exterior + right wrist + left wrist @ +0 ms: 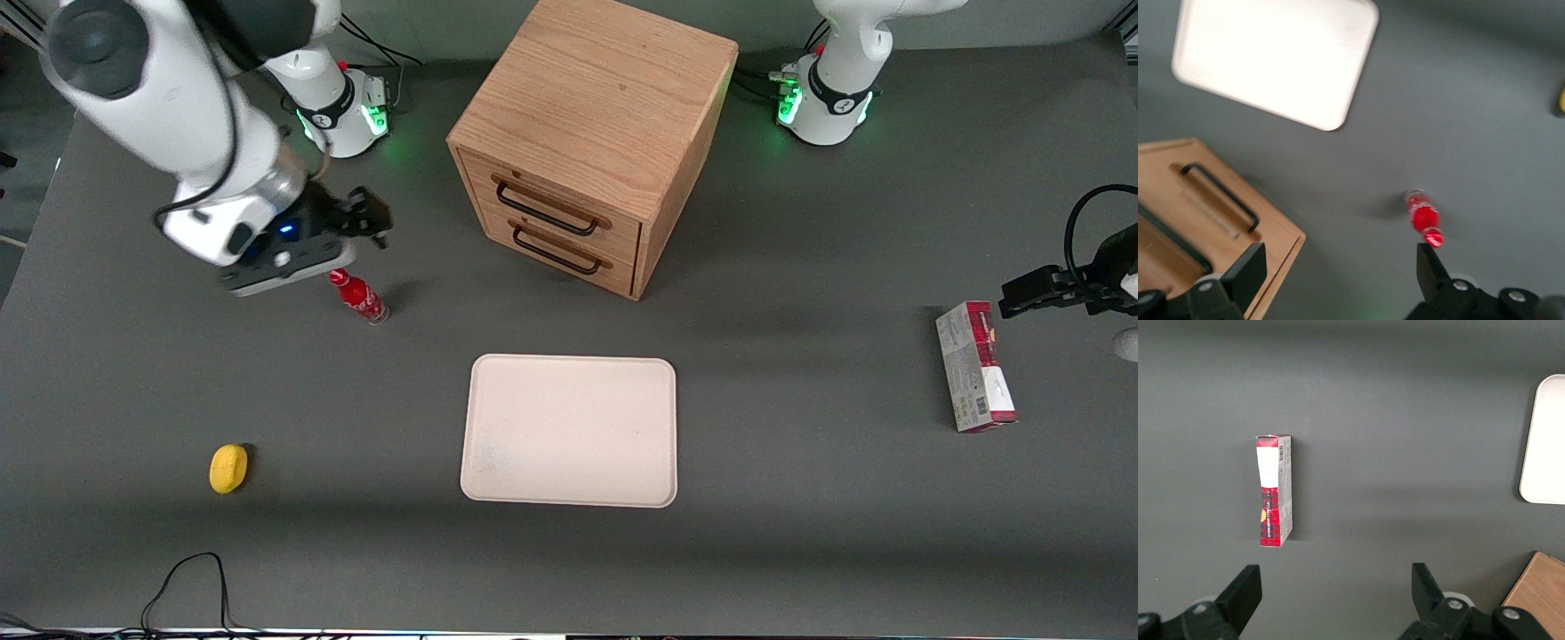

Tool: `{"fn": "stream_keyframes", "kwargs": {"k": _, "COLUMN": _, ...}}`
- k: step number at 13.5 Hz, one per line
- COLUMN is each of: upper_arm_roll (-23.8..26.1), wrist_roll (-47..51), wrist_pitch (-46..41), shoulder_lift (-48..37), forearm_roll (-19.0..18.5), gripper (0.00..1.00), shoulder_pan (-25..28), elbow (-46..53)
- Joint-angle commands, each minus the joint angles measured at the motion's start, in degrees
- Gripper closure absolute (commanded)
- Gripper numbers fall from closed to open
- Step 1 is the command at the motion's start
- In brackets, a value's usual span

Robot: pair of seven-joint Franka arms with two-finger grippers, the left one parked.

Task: Open upper drawer
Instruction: 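Move the right gripper toward the upper drawer's black handle, then hook the right gripper onto the upper drawer's black bar handle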

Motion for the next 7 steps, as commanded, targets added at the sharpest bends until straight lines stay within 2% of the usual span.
{"fn": "stream_keyframes", "kwargs": {"k": 1, "upper_arm_roll": 8.02, "wrist_roll": -1.07, "wrist_pitch": -1.29, "shoulder_lift": 3.31, "forearm_roll": -1.06, "gripper": 0.00, "shoulder_pan": -0.38, "elbow": 2.52}}
{"fn": "stream_keyframes", "kwargs": {"k": 4, "upper_arm_roll": 15.33, "wrist_roll": -6.84, "wrist_pitch": -0.59, "shoulder_lift": 7.62, "forearm_roll": -0.71, "gripper": 0.00, "shoulder_pan": -0.47, "elbow": 2.53}}
{"fn": "stream_keyframes", "kwargs": {"k": 5, "upper_arm_roll": 16.48, "wrist_roll": -9.30, "wrist_pitch": -0.41, "shoulder_lift": 9.28, "forearm_roll": 0.68, "gripper": 0.00, "shoulder_pan": -0.47, "elbow": 2.52}}
{"fn": "stream_keyframes", "kwargs": {"k": 7, "upper_arm_roll": 17.02, "wrist_roll": -15.01, "wrist_pitch": -0.24, "shoulder_lift": 12.19, "forearm_roll": 6.47, "gripper": 0.00, "shoulder_pan": -0.47, "elbow": 2.35}}
